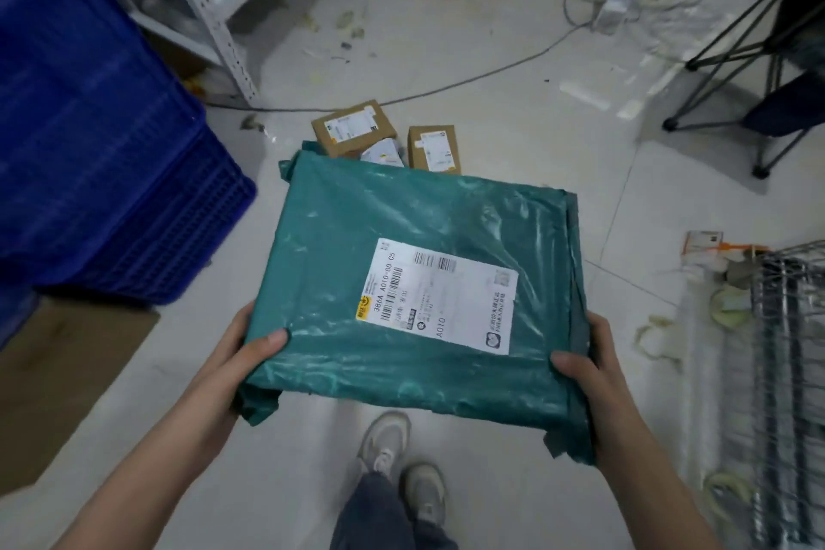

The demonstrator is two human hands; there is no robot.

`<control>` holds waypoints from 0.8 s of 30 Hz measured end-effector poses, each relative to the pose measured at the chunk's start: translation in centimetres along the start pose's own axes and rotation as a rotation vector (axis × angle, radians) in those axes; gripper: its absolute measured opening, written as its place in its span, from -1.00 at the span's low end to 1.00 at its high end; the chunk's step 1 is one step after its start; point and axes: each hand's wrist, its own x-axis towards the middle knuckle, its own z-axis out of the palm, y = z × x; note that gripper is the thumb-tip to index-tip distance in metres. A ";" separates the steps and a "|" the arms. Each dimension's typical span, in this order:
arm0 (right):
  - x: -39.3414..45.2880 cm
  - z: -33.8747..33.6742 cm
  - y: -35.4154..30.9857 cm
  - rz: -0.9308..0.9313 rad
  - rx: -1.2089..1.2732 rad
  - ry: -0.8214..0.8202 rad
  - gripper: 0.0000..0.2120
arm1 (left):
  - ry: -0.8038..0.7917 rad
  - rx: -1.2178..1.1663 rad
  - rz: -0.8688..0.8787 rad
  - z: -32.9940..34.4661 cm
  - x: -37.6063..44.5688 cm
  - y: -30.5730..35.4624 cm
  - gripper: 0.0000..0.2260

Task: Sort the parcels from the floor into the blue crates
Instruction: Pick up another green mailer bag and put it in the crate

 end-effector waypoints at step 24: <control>-20.1 39.3 -12.1 -0.070 -0.296 -0.720 -0.36 | 0.584 -0.542 0.229 -23.9 -36.9 7.4 -0.29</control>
